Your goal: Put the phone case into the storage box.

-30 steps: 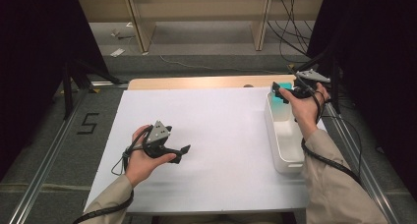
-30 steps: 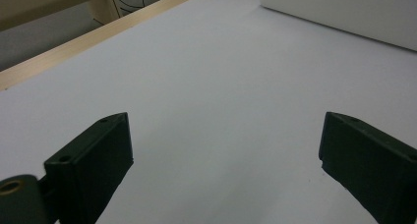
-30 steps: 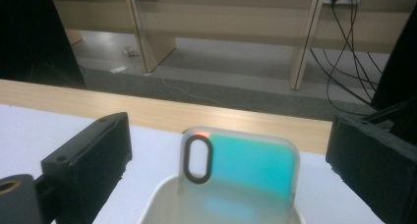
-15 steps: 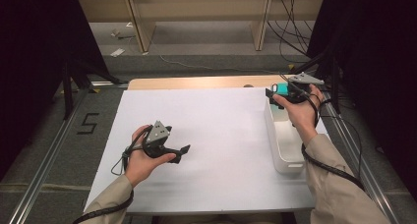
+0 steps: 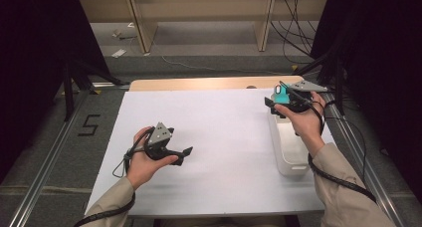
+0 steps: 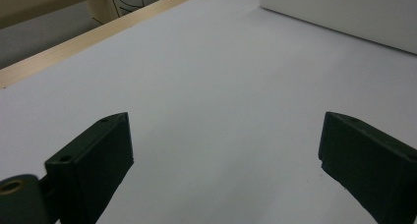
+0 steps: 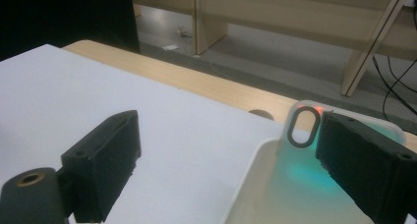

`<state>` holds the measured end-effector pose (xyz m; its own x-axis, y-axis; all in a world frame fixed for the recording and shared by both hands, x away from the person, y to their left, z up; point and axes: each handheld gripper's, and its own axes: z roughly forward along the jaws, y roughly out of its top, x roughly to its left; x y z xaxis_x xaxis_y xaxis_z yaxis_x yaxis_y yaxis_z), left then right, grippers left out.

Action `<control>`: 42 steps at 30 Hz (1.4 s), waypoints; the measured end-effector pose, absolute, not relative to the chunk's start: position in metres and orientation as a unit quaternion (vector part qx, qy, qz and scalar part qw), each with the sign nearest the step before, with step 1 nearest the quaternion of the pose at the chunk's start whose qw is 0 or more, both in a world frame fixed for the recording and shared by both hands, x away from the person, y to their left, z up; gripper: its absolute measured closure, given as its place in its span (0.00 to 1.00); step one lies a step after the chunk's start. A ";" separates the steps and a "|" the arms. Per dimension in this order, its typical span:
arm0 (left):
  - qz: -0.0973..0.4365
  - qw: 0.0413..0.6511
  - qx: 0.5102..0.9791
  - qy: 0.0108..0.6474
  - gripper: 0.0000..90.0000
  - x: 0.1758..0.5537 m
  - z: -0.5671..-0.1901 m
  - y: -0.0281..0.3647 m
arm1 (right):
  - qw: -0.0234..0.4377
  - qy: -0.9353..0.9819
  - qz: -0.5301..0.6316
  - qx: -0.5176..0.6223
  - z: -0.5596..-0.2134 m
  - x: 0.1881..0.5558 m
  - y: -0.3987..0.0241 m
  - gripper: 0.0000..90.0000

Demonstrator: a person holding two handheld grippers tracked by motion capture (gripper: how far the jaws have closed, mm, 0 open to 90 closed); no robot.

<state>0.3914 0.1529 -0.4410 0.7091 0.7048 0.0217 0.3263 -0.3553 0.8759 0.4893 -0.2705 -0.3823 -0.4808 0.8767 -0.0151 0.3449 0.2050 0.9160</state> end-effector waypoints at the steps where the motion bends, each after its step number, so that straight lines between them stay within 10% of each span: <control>1: 0.203 0.467 0.798 0.323 0.06 0.391 -0.441 0.153 | 0.283 0.724 0.467 0.421 -0.382 0.487 -0.270 0.13; 42: 0.205 0.468 0.797 0.324 0.06 0.392 -0.440 0.154 | 0.258 0.738 0.495 0.379 -0.380 0.434 -0.276 0.14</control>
<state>0.3916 0.1536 -0.4399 0.7064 0.7074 0.0232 0.3248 -0.3530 0.8775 0.4342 -0.2765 -0.3796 -0.5805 0.8142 -0.0056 0.3041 0.2232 0.9261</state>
